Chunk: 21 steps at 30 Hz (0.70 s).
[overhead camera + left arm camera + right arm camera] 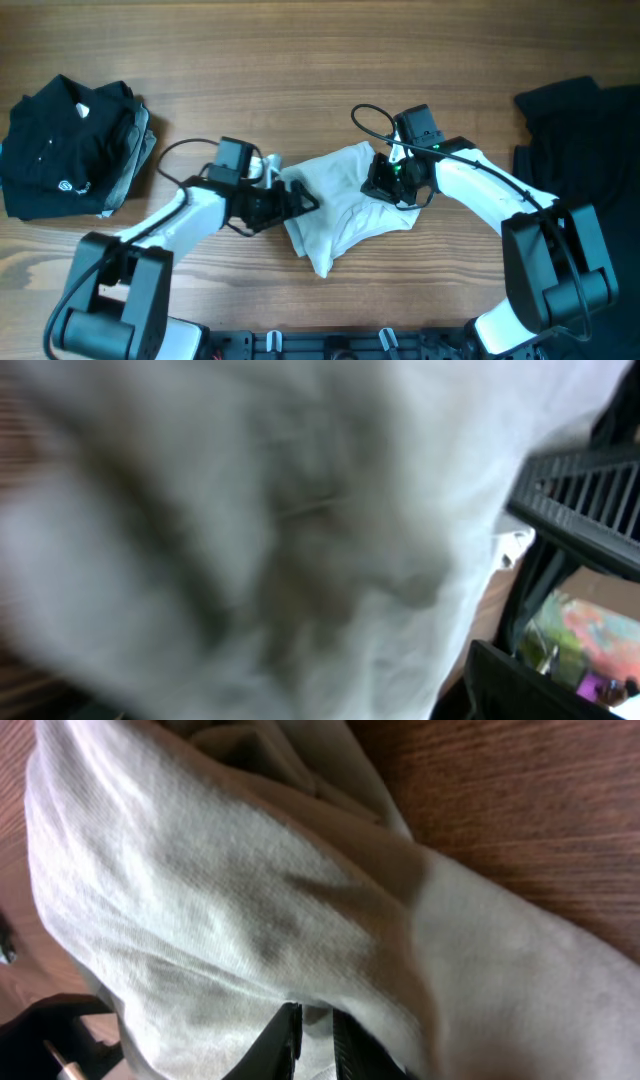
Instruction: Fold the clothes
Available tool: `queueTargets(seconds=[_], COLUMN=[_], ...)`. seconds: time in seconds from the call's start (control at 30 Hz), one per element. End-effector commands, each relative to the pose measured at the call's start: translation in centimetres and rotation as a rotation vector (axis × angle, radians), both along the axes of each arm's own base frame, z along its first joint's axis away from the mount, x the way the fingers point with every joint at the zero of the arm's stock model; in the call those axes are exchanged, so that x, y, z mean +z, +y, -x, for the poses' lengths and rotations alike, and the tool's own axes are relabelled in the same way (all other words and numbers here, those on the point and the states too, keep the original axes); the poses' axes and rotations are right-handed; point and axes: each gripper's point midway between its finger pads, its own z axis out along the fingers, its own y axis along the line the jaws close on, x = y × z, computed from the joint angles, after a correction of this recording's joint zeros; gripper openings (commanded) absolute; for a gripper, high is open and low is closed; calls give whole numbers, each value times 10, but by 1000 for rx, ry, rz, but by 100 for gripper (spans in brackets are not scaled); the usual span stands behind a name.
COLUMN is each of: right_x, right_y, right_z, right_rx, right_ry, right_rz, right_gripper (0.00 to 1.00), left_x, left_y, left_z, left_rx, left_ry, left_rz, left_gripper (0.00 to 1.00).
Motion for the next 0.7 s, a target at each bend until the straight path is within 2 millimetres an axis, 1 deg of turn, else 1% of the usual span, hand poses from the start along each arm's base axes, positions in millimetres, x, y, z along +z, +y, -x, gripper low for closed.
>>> queueTargets(seconds=[0.0, 0.07, 0.1, 0.17, 0.2, 0.23, 0.27, 0.37, 0.43, 0.5, 0.53, 0.6, 0.63, 0.67], right_x=[-3, -2, -2, -2, -2, -2, -1, 0, 1, 9, 18, 50, 61, 70], right_y=[4, 5, 5, 5, 6, 6, 7, 9, 8, 8, 6, 0, -4, -7], right_z=[5, 5, 5, 5, 6, 6, 6, 7, 8, 7, 5, -2, -5, -7], right_rx=[20, 22, 22, 21, 23, 21, 23, 26, 29, 53, 68, 102, 93, 87], right_ry=[24, 25, 25, 26, 28, 30, 32, 35, 34, 6, -26, -136, -172, -206], right_rz=[-30, -36, -36, -37, -41, -43, -51, -59, -59, -60, -45, -10, 11, 17], right_gripper=[16, 16, 16, 16, 16, 16, 16, 16, 16, 16, 16, 17, 17, 17], left_x=[-47, -54, -53, -52, -52, -51, -50, -51, -49, -38, -25, 9, 27, 34], left_y=[-2, -5, -11, -11, -12, -13, -14, -5, 2, 12, 21, 45, 54, 59], left_z=[31, 30, 28, 26, 24, 21, 15, 3, -4, -15, -26, -52, -62, -66], left_rx=[26, 57, 47, 52, 51, 50, 34, 26, 53, 95, 116, 205, 232, 245], left_ry=[192, 228, 227, 226, 215, 199, 157, 88, 80, 59, 20, -77, -124, -146], left_rz=[-88, -70, -32, -31, -26, -21, -12, -22, -16, 17, 52, 108, 137, 143], left_gripper=[91, 88, 78, 52, 43, 36, 27, 4, 4, 4, 4, 4, 4, 4])
